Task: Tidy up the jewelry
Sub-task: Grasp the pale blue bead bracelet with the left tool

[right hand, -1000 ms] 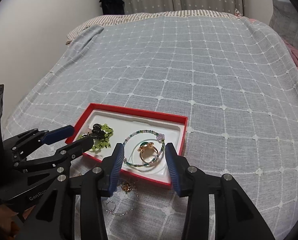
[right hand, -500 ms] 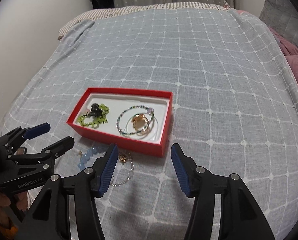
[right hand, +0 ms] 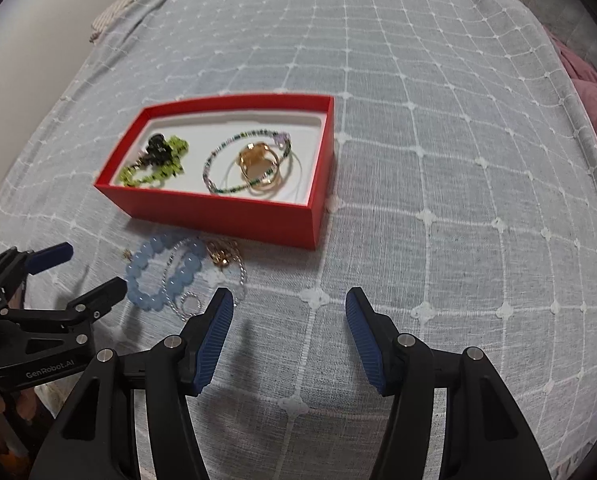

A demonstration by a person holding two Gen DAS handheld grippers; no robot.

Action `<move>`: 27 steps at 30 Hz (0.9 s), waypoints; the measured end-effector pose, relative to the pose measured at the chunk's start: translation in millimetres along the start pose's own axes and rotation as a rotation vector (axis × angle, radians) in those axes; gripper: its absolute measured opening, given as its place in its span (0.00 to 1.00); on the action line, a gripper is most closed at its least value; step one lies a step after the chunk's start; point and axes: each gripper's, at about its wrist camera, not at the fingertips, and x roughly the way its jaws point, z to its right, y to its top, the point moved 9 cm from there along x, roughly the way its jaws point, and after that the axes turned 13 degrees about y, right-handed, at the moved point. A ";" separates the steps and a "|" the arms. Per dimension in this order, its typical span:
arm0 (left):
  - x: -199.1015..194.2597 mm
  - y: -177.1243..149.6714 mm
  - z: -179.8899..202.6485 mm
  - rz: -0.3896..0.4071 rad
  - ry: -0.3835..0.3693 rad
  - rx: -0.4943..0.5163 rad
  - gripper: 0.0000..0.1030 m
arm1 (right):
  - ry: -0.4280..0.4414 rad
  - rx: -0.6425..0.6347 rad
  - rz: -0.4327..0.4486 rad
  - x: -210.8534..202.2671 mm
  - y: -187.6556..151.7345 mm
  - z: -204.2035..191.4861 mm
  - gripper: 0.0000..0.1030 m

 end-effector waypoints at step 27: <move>9.0 3.6 20.5 -0.079 -0.202 -0.140 0.30 | -0.025 -0.003 -0.029 11.8 -5.1 3.4 0.60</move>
